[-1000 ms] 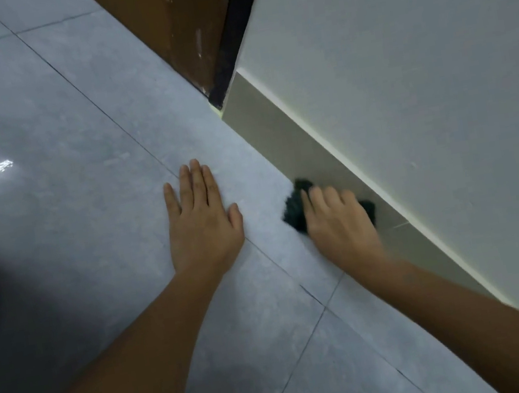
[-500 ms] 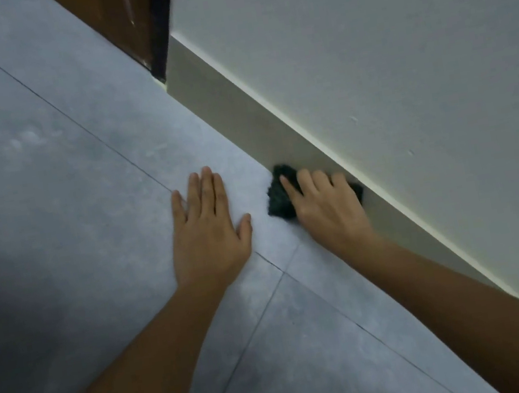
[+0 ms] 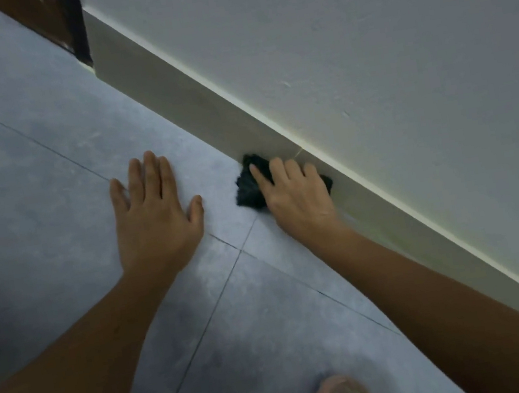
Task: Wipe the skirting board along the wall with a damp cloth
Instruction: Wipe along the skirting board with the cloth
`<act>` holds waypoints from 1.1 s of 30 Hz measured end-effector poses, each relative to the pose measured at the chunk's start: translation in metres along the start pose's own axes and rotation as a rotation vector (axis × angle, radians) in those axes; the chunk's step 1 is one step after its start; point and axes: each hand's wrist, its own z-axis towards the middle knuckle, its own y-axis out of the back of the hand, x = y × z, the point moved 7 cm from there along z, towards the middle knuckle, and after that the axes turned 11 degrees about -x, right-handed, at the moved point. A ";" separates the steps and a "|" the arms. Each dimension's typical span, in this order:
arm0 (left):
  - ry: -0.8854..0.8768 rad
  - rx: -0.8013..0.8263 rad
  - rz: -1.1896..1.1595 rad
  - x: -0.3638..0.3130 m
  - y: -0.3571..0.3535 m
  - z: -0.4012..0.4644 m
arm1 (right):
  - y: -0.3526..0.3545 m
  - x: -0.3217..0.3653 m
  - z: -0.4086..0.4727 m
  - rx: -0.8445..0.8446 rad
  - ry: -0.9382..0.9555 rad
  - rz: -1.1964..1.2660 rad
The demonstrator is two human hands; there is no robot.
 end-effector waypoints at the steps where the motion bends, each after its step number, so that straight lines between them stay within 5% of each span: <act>1: -0.013 -0.003 -0.003 -0.005 0.000 0.003 | -0.003 -0.009 -0.015 0.031 -0.015 -0.005; 10: 0.007 -0.005 -0.018 -0.008 0.000 0.002 | 0.036 -0.018 0.027 -0.206 -0.137 -0.012; 13: -0.021 -0.016 -0.022 -0.013 0.000 -0.001 | 0.016 -0.019 0.002 -0.096 -0.130 0.042; 17: -0.022 -0.020 -0.020 -0.011 0.000 0.003 | -0.028 -0.033 -0.061 0.283 -0.092 0.099; 24: -0.130 0.000 -0.003 -0.026 -0.001 -0.004 | 0.024 -0.048 -0.030 -0.211 -0.168 -0.030; 33: -0.058 -0.006 -0.058 -0.031 -0.009 -0.026 | -0.011 -0.028 -0.062 -0.087 -0.083 0.038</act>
